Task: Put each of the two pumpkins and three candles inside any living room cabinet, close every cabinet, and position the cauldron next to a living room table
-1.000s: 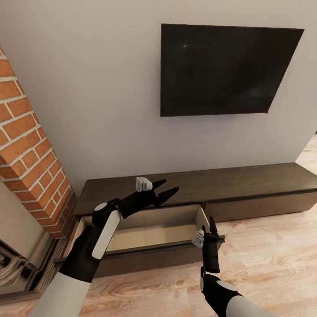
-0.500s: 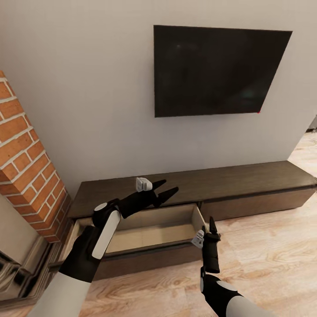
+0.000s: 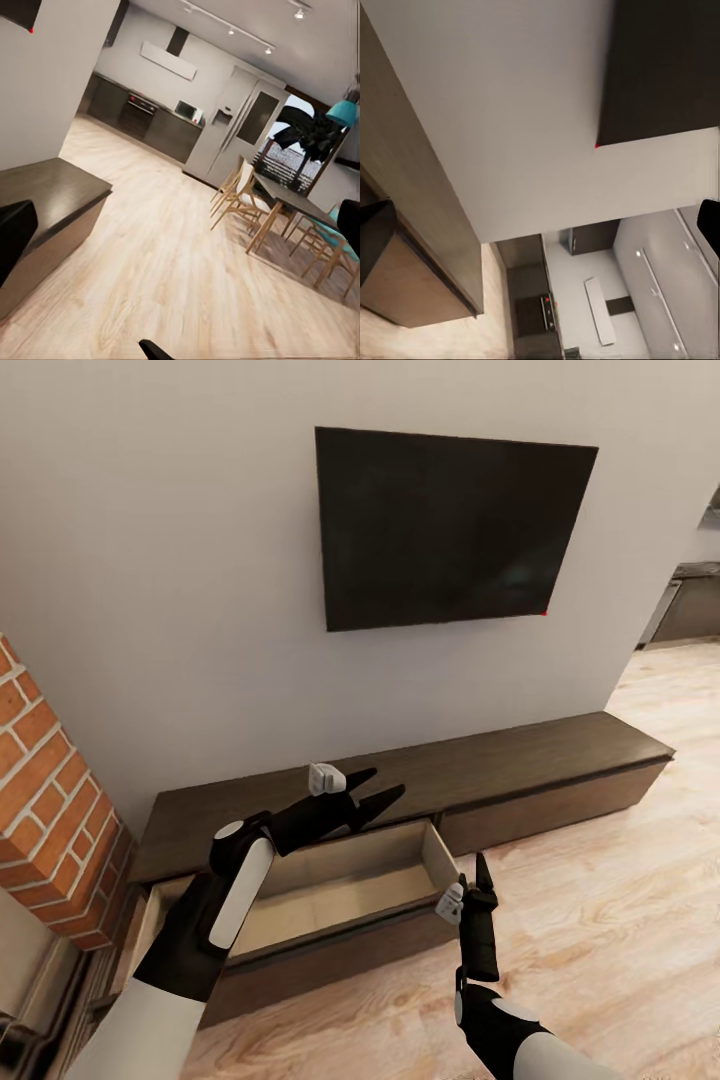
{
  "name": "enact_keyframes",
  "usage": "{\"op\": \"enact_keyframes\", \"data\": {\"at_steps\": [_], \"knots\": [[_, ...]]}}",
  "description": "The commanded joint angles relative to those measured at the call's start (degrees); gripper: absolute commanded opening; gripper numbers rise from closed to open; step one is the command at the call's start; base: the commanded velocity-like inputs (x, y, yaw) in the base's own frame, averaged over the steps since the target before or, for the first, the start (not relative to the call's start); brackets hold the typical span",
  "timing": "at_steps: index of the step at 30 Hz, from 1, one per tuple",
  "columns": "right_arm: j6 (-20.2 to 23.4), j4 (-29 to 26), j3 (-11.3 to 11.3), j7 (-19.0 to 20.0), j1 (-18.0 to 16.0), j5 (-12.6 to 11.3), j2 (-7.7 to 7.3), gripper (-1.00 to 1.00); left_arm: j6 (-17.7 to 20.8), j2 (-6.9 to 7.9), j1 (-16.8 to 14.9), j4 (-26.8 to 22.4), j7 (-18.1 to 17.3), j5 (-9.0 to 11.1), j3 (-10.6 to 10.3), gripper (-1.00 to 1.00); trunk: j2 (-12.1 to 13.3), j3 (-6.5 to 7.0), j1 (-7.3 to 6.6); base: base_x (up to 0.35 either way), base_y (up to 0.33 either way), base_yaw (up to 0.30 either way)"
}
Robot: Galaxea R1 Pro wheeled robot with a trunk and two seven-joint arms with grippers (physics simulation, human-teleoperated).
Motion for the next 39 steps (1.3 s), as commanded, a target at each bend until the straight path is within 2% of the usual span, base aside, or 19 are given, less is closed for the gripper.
{"op": "enact_keyframes", "data": {"at_steps": [1, 7, 18, 21, 23, 24, 27, 28, 30, 31, 33, 35, 37, 39], "knots": [[0.0, 0.0, 0.0, 0.0, 0.0, 0.0, 0.0, 1.0, 0.0, 0.0, 0.0, 0.0, 0.0, 0.0, 0.0, 1.0, 0.0, 0.06, 0.0, 0.0, 0.273, -0.247], [0.0, 0.1, 0.0, 0.1, 0.0, 0.0, 0.0, 1.0, 0.0, 0.0, 0.0, 0.0, 0.0, 0.0, 0.0, 1.0, 0.0, 0.39, 0.0, 0.0, 0.206, -0.247], [0.0, -0.1, -0.1, 0.2, 0.0, -0.1, -0.44, 1.0, 0.0, 0.0, 0.0, 0.3, 0.0, -0.1, 0.0, 1.0, 0.0, 1.02, 0.0, 0.0, 0.011, -0.247], [-0.4, -0.2, -0.1, 0.2, 0.0, -0.7, -0.49, 1.0, 0.1, 0.03, 0.0, 0.5, 0.2, -0.3, 0.0, 1.0, 0.0, 1.2, 0.0, 0.0, 0.0, -0.247], [-1.3, 0.0, -0.2, 0.3, 0.0, -2.9, -0.37, 1.0, 0.3, 0.09, 0.0, 0.5, 0.2, -0.3, 0.0, 1.0, 0.0, 1.29, 0.0, 0.0, 0.0, -0.259], [-2.1, 0.1, -0.1, 0.3, 0.0, -5.1, -0.27, 1.0, 0.4, 0.12, 0.0, 0.6, 0.3, -0.4, 0.0, 1.0, 0.0, 1.31, 0.0, 0.0, 0.0, -0.271], [-3.7, 0.2, -0.1, 0.1, 0.0, -9.4, -0.33, 1.0, 0.6, 0.1, 0.1, 1.8, 0.3, -0.5, 0.0, 1.0, 0.0, 1.27, 0.0, 0.0, 0.0, -0.277], [-5.7, 0.2, -0.1, 0.0, 0.1, -11.2, -0.39, 1.0, 0.6, 0.05, 0.1, 2.8, 0.3, -0.5, 0.0, 1.0, 0.0, 1.25, 0.0, 0.0, 0.0, -0.279], [-8.4, 0.2, -0.1, -0.1, 0.5, -13.2, -0.45, 1.0, 0.6, 0.03, 0.1, 3.9, 0.3, -0.5, -0.1, 1.0, 0.0, 1.19, 0.0, 0.0, 0.0, -0.28], [-11.9, 0.2, -0.1, -0.6, 1.0, -16.8, -0.5, 1.0, 0.5, -0.04, 0.1, 5.1, 0.3, -0.6, -0.1, 1.0, 0.0, 1.16, 0.0, 0.0, 0.0, -0.281], [-13.4, 0.3, -0.1, -1.0, 1.2, -20.9, -0.52, 1.0, 0.6, 0.0, 0.1, 5.8, 0.3, -0.6, -0.1, 1.0, 0.0, 1.12, 0.0, 0.0, 0.0, -0.281], [-13.9, 0.3, -0.1, -1.1, 1.3, -23.4, -0.54, 1.0, 0.6, 0.09, 0.1, 6.0, 0.4, -0.6, 0.0, 1.0, 0.0, 1.11, 0.0, 0.0, 0.0, -0.281], [-14.3, 0.2, -0.1, -1.1, 1.3, -24.7, -0.67, 1.0, 0.7, 0.22, 0.0, 6.1, 0.4, -0.6, 0.0, 1.0, 0.0, 1.1, 0.0, 0.0, 0.0, -0.281], [-15.6, 0.2, -0.1, -1.0, 1.3, -26.3, -0.81, 1.0, 0.8, 1.43, 0.0, 6.1, 0.4, -0.6, 0.1, 1.0, 0.0, 1.1, 0.0, 0.0, 0.0, -0.281]]}}
